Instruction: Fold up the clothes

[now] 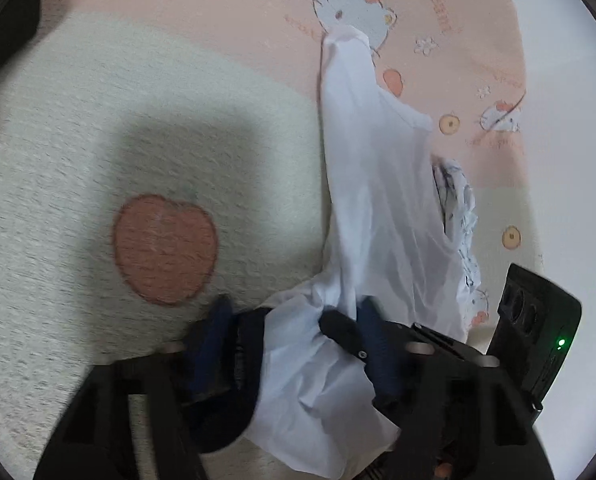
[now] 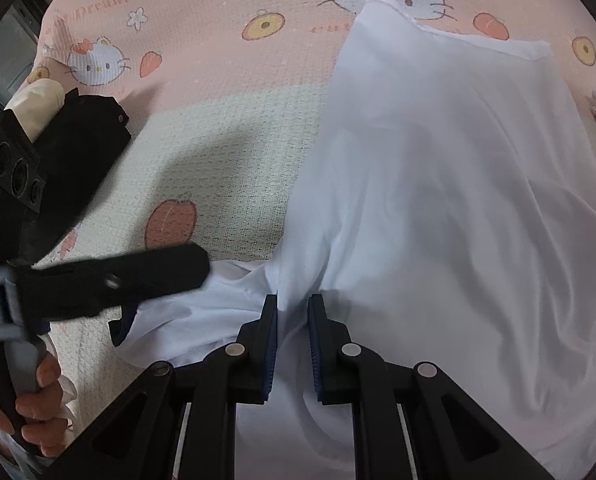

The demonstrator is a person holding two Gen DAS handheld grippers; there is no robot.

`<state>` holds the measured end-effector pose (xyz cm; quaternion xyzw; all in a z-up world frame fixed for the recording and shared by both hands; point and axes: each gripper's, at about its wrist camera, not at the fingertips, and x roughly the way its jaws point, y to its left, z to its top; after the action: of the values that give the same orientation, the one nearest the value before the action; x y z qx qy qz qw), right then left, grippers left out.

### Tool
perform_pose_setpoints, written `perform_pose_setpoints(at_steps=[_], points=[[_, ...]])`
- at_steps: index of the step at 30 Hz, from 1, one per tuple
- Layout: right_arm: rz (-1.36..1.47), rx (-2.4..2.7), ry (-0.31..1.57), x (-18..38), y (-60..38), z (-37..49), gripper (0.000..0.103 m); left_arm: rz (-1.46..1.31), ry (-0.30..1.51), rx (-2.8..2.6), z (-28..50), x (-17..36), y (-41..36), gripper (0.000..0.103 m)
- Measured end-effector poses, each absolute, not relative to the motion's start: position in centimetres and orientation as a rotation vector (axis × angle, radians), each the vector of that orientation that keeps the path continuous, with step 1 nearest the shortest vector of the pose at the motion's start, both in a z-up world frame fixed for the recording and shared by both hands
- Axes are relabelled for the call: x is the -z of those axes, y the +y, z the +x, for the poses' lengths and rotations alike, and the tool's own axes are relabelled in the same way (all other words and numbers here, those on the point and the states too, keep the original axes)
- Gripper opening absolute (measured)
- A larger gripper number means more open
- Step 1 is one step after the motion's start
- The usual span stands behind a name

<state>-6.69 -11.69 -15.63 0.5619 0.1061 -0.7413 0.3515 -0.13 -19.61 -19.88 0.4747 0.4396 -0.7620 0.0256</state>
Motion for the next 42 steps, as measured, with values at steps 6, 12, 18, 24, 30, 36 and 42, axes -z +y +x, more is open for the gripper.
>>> perform_pose_setpoints(at_steps=[6,12,18,24,30,36,42], points=[[1.441,1.926,0.309,15.5,-12.4,-6.6,0.011,1.393,1.326,2.373,-0.1,19.4,-19.2,0.011],[1.445,1.883,0.261,15.2,-14.0,-7.5,0.011,1.281,1.267,2.451,-0.3,16.6,-20.4,0.01],[1.427,1.831,0.261,14.2,-17.1,-8.5,0.011,1.199,1.211,2.455,-0.6,14.8,-22.8,0.009],[1.446,1.806,0.344,14.6,-20.0,-9.0,0.011,1.192,1.272,2.434,0.9,14.2,-24.7,0.009],[1.566,1.752,0.271,14.5,-19.0,-9.7,0.018,1.187,1.223,2.386,3.1,14.4,-25.6,0.036],[1.643,1.713,0.213,12.9,-18.5,-9.7,0.044,1.213,1.249,2.306,4.9,16.3,-25.5,0.069],[1.749,1.646,0.18,13.3,-19.5,-9.2,0.046,1.299,1.151,2.288,6.0,17.0,-24.1,0.069]])
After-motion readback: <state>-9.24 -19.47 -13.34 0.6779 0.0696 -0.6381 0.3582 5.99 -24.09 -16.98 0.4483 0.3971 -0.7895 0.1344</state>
